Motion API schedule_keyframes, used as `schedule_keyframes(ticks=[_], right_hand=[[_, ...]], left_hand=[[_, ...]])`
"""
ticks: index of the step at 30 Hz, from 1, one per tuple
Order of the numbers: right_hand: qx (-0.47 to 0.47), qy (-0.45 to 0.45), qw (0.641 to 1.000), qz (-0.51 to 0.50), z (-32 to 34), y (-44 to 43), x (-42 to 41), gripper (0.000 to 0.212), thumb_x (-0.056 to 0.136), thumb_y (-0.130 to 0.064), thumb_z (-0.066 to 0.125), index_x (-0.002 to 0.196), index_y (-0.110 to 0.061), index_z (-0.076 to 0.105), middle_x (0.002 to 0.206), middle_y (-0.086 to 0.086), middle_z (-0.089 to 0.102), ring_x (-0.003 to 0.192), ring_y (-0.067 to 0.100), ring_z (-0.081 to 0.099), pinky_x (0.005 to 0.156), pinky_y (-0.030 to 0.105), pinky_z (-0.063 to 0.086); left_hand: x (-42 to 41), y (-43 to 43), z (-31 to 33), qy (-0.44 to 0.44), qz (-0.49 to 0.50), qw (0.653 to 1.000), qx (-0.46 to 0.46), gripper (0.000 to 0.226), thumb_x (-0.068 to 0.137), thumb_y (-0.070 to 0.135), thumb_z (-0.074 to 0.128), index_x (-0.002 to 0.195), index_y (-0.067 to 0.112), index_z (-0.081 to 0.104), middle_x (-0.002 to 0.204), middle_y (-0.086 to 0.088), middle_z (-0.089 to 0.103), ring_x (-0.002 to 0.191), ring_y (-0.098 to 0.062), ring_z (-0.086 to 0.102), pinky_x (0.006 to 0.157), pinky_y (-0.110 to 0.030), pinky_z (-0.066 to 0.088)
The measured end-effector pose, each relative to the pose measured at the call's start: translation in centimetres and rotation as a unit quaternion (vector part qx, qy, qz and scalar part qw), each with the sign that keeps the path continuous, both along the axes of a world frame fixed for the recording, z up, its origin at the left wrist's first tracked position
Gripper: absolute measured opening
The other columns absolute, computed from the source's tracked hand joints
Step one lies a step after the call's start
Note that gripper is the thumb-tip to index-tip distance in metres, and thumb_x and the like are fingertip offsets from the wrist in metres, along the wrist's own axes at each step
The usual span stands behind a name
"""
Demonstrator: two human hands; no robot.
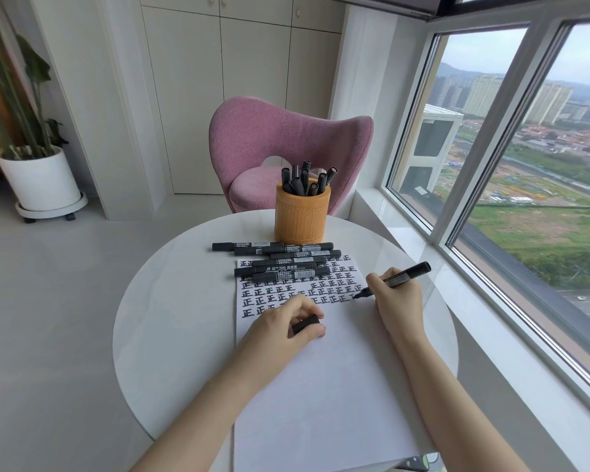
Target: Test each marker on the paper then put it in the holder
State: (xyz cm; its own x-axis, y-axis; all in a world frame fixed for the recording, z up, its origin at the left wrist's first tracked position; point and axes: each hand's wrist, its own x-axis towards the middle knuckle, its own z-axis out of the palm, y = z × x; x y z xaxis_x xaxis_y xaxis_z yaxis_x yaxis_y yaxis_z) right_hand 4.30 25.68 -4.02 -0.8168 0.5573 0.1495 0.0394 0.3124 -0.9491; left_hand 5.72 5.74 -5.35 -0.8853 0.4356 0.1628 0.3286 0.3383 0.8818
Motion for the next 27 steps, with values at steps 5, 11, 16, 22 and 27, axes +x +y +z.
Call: schedule_keyframes(ticks=[5, 11, 16, 22, 27], right_hand=[[0.000, 0.004, 1.000, 0.002, 0.10, -0.06, 0.10, 0.021, 0.080, -0.007, 0.057, 0.066, -0.009, 0.041, 0.057, 0.002, 0.031, 0.055, 0.016, 0.025, 0.050, 0.029, 0.019], [-0.013, 0.011, 1.000, -0.009, -0.04, 0.06, 0.03, 0.022, 0.081, -0.009, 0.057, 0.065, -0.010, 0.042, 0.059, 0.005, 0.034, 0.057, 0.018, 0.027, 0.051, 0.029, 0.020], [-0.005, 0.008, 1.000, -0.004, -0.23, 0.09, -0.12, 0.023, 0.081, -0.009, 0.057, 0.066, -0.010, 0.041, 0.058, 0.003, 0.033, 0.056, 0.017, 0.027, 0.050, 0.029, 0.020], [-0.023, 0.010, 1.000, -0.005, -0.18, 0.18, -0.01, 0.026, 0.082, -0.010, 0.058, 0.063, -0.012, 0.040, 0.057, 0.001, 0.032, 0.054, 0.017, 0.025, 0.050, 0.028, 0.020], [-0.008, 0.003, 1.000, 0.003, -0.07, 0.05, 0.03, 0.027, 0.084, -0.014, 0.059, 0.064, -0.013, 0.041, 0.055, -0.002, 0.031, 0.051, 0.012, 0.024, 0.044, 0.024, 0.019]], left_hand=[[0.05, -0.05, 0.06, 0.001, -0.001, 1.000, -0.001, 0.011, 0.084, 0.028, 0.066, 0.091, 0.029, 0.058, 0.085, 0.012, 0.071, 0.070, -0.007, 0.060, 0.079, -0.029, 0.048], [0.04, -0.04, 0.08, -0.002, -0.002, 1.000, 0.005, 0.010, 0.084, 0.027, 0.066, 0.091, 0.030, 0.058, 0.085, 0.012, 0.071, 0.071, -0.003, 0.060, 0.080, -0.029, 0.049], [0.11, 0.01, 0.17, 0.001, -0.002, 1.000, 0.008, 0.011, 0.084, 0.025, 0.066, 0.091, 0.028, 0.058, 0.083, 0.012, 0.071, 0.068, 0.000, 0.059, 0.078, -0.026, 0.048], [0.14, -0.01, 0.18, 0.001, -0.002, 1.000, 0.008, 0.010, 0.084, 0.026, 0.066, 0.091, 0.028, 0.059, 0.084, 0.012, 0.071, 0.069, -0.002, 0.059, 0.079, -0.027, 0.049], [0.04, -0.06, 0.08, 0.002, -0.002, 1.000, 0.008, 0.011, 0.084, 0.027, 0.066, 0.090, 0.030, 0.059, 0.085, 0.013, 0.071, 0.075, -0.006, 0.063, 0.082, -0.034, 0.051]])
